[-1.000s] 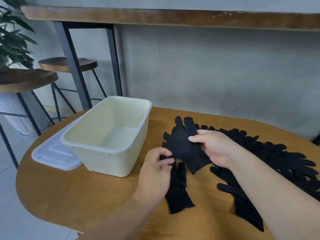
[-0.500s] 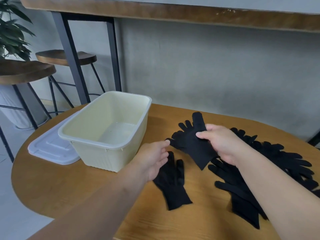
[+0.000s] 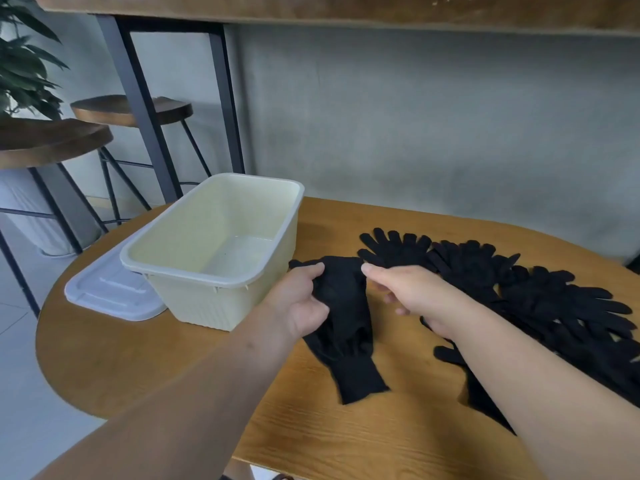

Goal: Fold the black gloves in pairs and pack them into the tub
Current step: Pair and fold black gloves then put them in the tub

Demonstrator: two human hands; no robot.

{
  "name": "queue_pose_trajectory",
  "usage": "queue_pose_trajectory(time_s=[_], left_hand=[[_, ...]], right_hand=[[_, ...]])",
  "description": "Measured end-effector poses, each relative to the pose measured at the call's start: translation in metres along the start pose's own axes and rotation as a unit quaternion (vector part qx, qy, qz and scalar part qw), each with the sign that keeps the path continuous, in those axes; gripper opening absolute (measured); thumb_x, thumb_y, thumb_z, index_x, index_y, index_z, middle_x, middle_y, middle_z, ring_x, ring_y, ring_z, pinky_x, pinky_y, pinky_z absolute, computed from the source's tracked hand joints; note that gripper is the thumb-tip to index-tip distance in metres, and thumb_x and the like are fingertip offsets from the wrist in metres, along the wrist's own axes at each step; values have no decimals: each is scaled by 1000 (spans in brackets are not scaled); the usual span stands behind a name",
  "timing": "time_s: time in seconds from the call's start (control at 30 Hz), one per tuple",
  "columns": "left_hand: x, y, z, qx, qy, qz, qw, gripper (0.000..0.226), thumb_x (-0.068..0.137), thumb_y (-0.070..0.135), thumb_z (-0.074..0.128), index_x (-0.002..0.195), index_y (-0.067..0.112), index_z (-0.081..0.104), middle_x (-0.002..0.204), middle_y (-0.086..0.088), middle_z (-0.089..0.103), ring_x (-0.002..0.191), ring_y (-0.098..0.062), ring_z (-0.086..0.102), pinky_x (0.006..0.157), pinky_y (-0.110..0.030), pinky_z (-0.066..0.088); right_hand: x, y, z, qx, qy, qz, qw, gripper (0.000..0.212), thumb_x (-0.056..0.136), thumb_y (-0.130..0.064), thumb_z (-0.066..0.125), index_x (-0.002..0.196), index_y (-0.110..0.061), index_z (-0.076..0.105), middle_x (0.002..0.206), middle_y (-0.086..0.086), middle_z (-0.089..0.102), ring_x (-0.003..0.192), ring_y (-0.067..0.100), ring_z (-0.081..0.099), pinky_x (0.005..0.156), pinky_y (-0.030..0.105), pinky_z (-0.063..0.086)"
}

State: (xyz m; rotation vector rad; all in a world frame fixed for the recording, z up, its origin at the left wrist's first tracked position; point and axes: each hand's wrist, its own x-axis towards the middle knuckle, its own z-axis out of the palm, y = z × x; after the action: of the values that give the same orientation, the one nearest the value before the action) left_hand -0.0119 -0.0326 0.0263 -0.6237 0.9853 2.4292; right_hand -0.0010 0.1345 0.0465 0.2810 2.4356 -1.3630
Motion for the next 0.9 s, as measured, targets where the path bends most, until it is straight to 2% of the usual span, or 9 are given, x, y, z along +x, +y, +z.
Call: queue_pose_trajectory(time_s=[0.07,0.17,0.3,0.47,0.57,0.67,0.73,0.8,0.9], left_hand=[[-2,-1,1,-28,-25,-15,999,32,102,11,43,120,-12,57,115,-28,65,100,-37,65,76,-43,51],[-1,1,4,-25,-47,-8,999,28,101,9,43,117,-9,57,114,-26,65,101,-36,65,79,-44,52],[14,-5,-13,169,80,111,976,21,95,-1,52,114,4,60,107,-13,69,96,-26,67,85,-39,55],[22,-24,-47,457,157,200,852,22,85,9,69,104,17,63,99,0,70,98,-20,66,89,-34,54],[23,-26,-51,539,145,250,791,24,87,14,69,110,18,63,92,6,67,89,-14,64,74,-21,49],[25,-23,-50,576,136,280,756,17,89,18,66,105,19,62,85,4,63,83,-16,61,68,-20,47],[28,-21,-52,603,146,279,733,32,90,19,65,121,18,57,100,-2,66,94,-20,63,80,-23,50],[29,-23,-56,643,143,268,703,61,89,21,66,144,24,39,124,-4,62,112,-19,60,97,-30,49],[26,-30,-60,720,143,288,615,80,89,26,66,153,23,18,148,-1,37,134,-17,40,112,-29,35]], right_hand=[[6,13,6,128,-91,9,988,41,91,-47,62,119,-18,68,117,-2,71,111,16,64,102,39,48],[7,19,7,187,-129,-16,974,25,92,-23,67,111,-8,72,109,1,75,109,17,67,96,37,52],[9,26,9,131,-113,31,984,26,87,-16,73,107,-2,64,93,14,70,66,18,67,57,28,55],[4,40,24,44,-114,99,988,37,86,-17,76,116,-4,59,94,15,69,52,13,63,42,20,50],[3,45,32,21,-98,103,990,39,84,-18,78,113,-11,53,105,14,66,50,12,62,42,20,48],[3,48,34,-2,-93,99,991,46,83,-21,78,121,-9,55,107,11,66,46,8,59,41,18,45],[3,49,35,-21,-96,100,990,46,83,-25,78,121,-8,57,101,9,67,43,7,57,40,18,43],[1,50,36,-61,-105,100,988,37,84,-29,77,111,-8,62,84,7,66,41,7,54,39,18,41],[1,49,38,-122,-110,96,982,32,83,-35,76,96,-8,66,65,4,60,41,9,50,38,18,38]])
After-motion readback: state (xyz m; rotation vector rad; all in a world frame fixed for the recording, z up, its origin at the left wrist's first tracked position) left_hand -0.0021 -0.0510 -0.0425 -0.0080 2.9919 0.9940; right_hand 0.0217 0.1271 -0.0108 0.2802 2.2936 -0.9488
